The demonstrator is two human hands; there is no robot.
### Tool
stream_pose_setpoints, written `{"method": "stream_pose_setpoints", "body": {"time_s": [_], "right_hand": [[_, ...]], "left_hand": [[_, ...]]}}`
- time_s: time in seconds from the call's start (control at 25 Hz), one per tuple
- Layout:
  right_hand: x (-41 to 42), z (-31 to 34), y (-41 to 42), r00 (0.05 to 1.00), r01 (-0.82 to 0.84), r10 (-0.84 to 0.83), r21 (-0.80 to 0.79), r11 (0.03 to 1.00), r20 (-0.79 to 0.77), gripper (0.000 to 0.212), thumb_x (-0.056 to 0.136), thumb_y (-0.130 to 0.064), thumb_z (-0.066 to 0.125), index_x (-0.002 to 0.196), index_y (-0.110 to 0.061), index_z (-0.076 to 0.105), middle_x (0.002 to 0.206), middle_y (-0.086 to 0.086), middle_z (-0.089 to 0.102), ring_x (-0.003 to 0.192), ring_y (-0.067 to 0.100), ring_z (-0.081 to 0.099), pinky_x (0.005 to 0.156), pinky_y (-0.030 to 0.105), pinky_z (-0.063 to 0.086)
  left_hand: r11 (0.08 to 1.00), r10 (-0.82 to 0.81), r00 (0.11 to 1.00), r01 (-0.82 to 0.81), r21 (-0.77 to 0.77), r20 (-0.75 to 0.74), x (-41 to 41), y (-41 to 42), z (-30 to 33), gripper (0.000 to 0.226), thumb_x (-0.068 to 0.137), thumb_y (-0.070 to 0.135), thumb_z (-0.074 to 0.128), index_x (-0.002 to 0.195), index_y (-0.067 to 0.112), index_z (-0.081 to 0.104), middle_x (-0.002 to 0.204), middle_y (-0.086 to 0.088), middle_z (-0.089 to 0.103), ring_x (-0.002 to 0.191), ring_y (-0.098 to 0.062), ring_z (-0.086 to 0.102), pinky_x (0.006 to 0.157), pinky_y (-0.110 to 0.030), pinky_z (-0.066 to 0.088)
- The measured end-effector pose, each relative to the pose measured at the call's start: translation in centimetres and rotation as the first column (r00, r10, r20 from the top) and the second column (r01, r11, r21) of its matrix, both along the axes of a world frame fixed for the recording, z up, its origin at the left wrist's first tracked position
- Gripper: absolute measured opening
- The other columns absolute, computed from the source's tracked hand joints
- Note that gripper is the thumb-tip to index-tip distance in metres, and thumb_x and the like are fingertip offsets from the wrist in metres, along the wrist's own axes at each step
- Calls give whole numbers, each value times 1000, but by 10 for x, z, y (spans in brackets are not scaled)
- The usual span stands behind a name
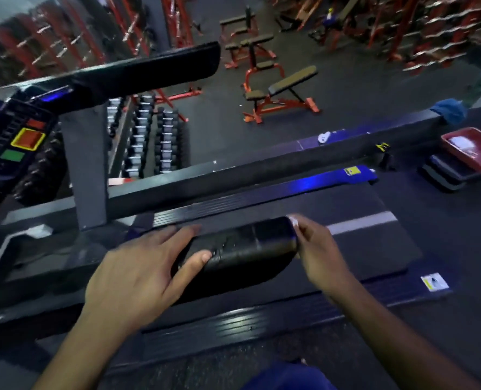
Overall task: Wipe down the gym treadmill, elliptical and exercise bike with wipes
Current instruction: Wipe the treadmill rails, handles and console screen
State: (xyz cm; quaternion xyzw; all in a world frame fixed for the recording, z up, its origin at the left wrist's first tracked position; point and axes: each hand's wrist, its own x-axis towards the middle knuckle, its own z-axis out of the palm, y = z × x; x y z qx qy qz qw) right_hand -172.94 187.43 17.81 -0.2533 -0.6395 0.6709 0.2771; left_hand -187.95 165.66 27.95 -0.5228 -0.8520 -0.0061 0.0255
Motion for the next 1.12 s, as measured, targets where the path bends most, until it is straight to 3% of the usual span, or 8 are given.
{"method": "stream_pose_setpoints", "body": {"time_s": [0.12,0.2,0.44,0.56,0.64,0.76,1.0,1.12], "right_hand": [[-12,-1,17,997,-73,73,-23,997,11,27,105,-19,50,99,-9,74,98,-5,76,90,3,69,71,11,49],[-26,-1,21,991,-137,137,-38,990,1,25,105,-24,52,102,-10,72,100,3,77,94,12,70,77,21,53],[-56,1,42,899,-439,438,-48,897,-24,17,100,-15,56,100,-10,72,93,4,76,82,4,67,73,14,48],[-78,-6,59,791,-611,611,-67,788,-28,18,102,-6,52,97,1,68,87,3,77,81,15,71,76,18,52],[-95,-12,69,710,-704,704,-9,711,19,15,101,-14,57,96,-7,70,92,-5,77,86,15,71,81,20,52],[-119,0,93,574,-818,797,83,570,186,16,93,-31,64,107,-34,69,99,-17,73,91,-2,67,78,13,48],[-139,96,141,209,-978,902,69,198,378,18,89,-13,68,92,-28,58,87,-16,70,84,0,66,70,15,48],[-153,142,162,189,-981,869,127,146,458,19,85,-13,69,83,-28,59,80,-14,67,74,7,64,69,31,51]], "left_hand": [[999,41,999,-41,-34,-3,0,6,4,60,102,69,17,133,36,57,109,15,68,92,-15,69,66,-34,55],[997,75,997,-75,-19,5,4,4,4,59,104,66,19,133,34,59,109,16,69,91,-14,68,69,-32,53],[955,267,960,-275,112,80,10,17,-7,54,108,48,21,137,28,63,134,14,65,125,-10,61,112,-40,42],[907,391,915,-402,127,100,15,25,-7,51,108,43,25,143,27,59,145,16,56,138,-2,48,122,-42,28],[859,481,869,-494,134,117,20,29,-8,51,107,42,26,146,25,55,150,15,50,144,-4,40,125,-46,18],[737,664,740,-672,71,108,26,42,-7,55,107,45,23,150,23,50,158,10,42,150,-11,32,126,-48,5],[488,873,479,-854,-178,95,29,61,9,64,101,49,18,146,20,54,161,-2,39,151,-28,29,122,-57,8],[307,952,286,-897,-318,113,23,76,20,84,90,60,-1,156,26,39,167,-1,25,157,-25,11,124,-53,-2]]}}
